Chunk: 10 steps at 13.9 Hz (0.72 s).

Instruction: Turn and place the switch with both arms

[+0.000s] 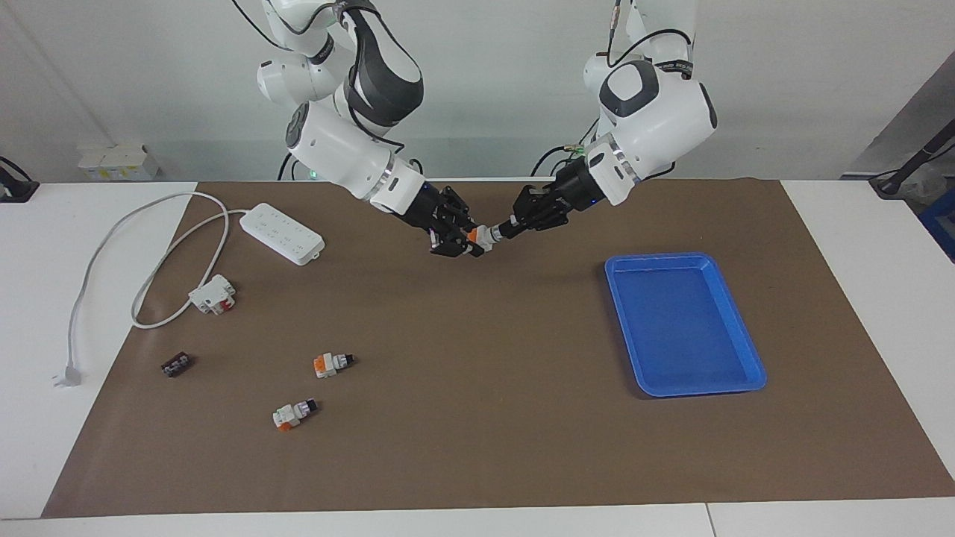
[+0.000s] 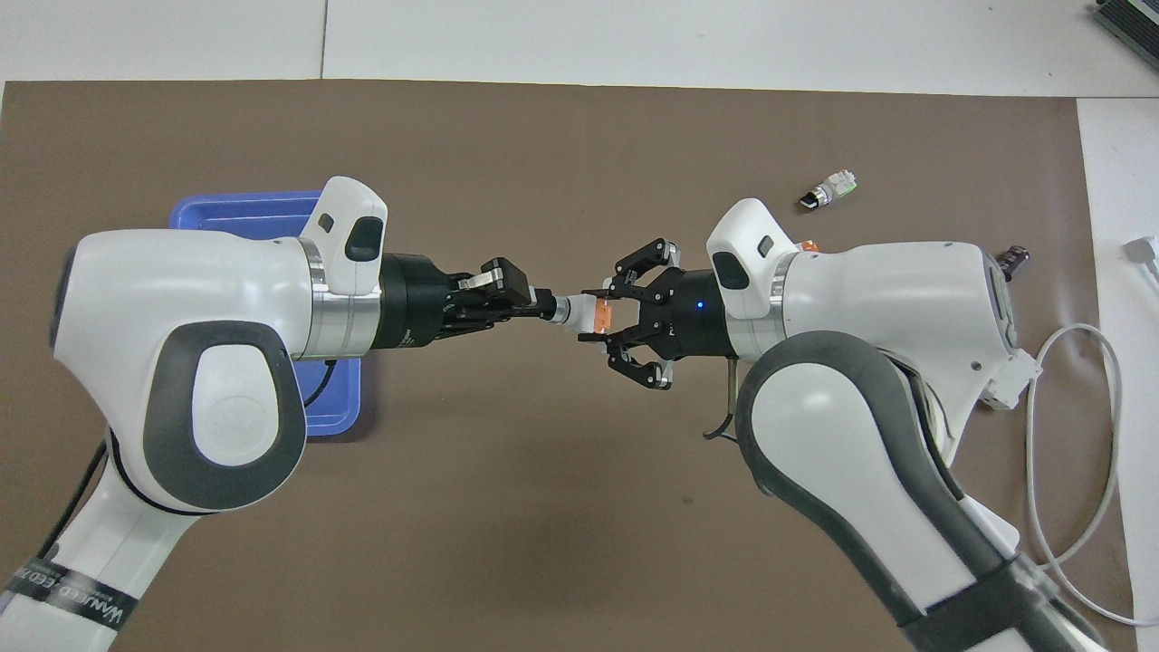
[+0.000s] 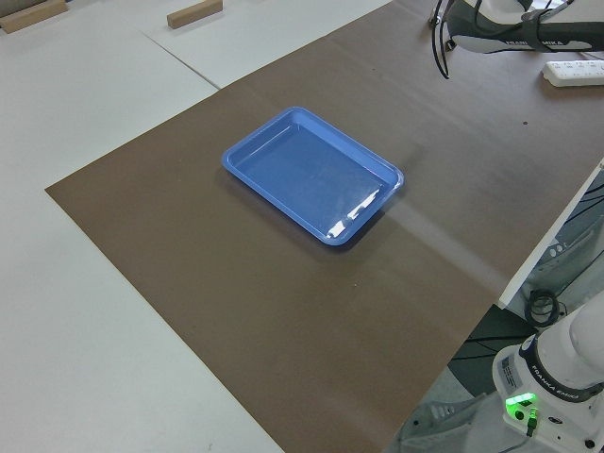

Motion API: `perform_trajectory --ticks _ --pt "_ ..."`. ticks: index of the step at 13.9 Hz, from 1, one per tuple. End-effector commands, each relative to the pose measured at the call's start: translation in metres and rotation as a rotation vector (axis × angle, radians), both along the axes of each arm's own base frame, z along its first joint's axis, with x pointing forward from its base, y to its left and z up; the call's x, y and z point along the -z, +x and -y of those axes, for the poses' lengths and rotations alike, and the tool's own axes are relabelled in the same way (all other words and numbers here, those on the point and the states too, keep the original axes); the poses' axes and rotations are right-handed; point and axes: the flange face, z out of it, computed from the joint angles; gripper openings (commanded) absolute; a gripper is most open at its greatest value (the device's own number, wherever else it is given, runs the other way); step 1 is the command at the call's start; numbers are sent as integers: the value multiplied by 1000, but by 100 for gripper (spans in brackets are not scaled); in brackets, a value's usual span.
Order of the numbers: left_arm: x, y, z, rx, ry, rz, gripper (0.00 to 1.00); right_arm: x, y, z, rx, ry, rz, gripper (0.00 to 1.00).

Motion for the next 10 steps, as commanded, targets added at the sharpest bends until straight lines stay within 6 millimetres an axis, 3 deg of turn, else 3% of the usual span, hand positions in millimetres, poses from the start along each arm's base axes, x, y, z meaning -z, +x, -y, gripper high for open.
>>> perform_trajectory --ticks 1,10 --pt "4 0 11 91 22 97 0 -12 -9 -1 19 23 4 0" --pt "9 2 1 460 124 517 0 -18 -11 1 29 27 4 0"
